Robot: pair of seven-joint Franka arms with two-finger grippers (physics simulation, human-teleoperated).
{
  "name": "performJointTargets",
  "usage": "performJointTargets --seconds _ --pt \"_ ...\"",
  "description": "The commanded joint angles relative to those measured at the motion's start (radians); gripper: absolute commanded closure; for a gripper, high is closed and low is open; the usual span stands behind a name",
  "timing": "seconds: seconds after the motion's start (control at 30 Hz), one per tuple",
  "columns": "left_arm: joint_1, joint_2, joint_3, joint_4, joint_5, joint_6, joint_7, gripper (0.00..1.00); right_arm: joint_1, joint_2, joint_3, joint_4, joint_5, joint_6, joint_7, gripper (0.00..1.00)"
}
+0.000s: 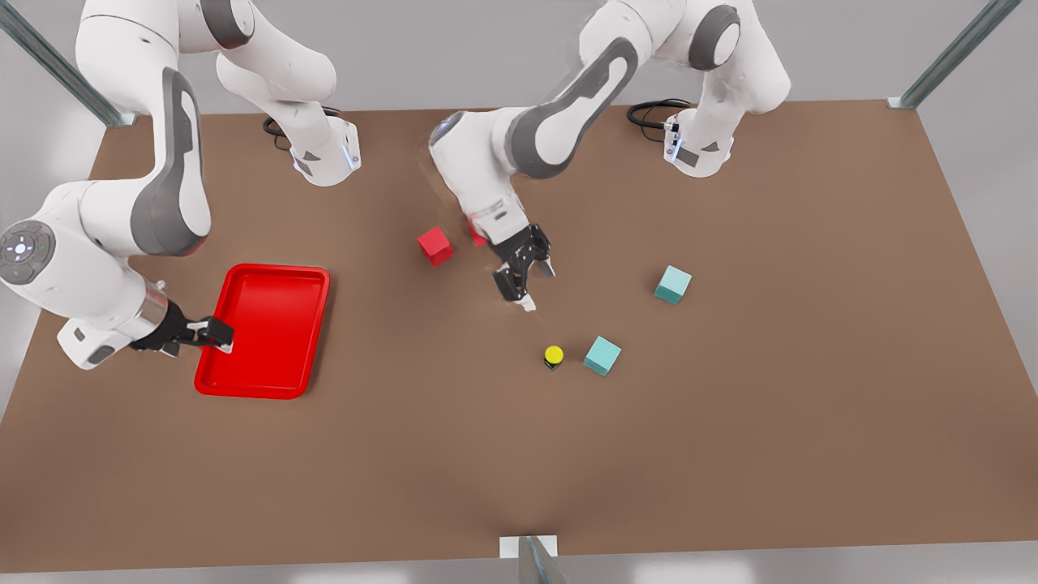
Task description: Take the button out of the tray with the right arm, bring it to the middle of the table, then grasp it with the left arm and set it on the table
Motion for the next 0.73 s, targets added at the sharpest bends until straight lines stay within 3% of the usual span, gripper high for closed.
performJointTargets --seconds 0.0,0.1,0.23,0.27,0.3,0.33,0.7 --pt "0.374 -0.242 0.002 -0.082 -0.536 -0.327 2.132 0.00 0.009 0.001 -0.001 0.004 -0.030 -0.058 0.004 0.00" --pt "0.440 -0.134 0.012 -0.081 -0.469 -0.237 2.125 0.00 0.012 0.003 0.001 0.003 -0.047 -0.058 0.004 0.00" --pt "0.525 -0.119 -0.002 -0.073 -0.475 -0.214 2.091 0.00 0.012 0.012 0.001 0.003 -0.047 -0.059 0.004 0.00" --pt "0.775 -0.140 -0.273 -0.079 -0.465 -0.211 2.096 0.00 0.012 0.014 0.001 0.003 -0.047 -0.058 0.006 0.00" --pt "0.926 -0.247 -0.495 -0.221 -0.331 -0.089 2.099 0.00 0.013 0.014 0.001 0.003 -0.047 -0.059 0.006 0.00" --pt "0.931 -0.406 -0.498 -0.471 -0.317 0.087 2.120 0.00 0.012 0.014 0.001 0.003 -0.046 -0.059 0.004 0.00" --pt "0.926 -0.398 -0.515 -0.469 -0.311 0.015 2.103 0.00 0.021 0.015 0.001 0.001 -0.046 -0.061 0.006 0.00"
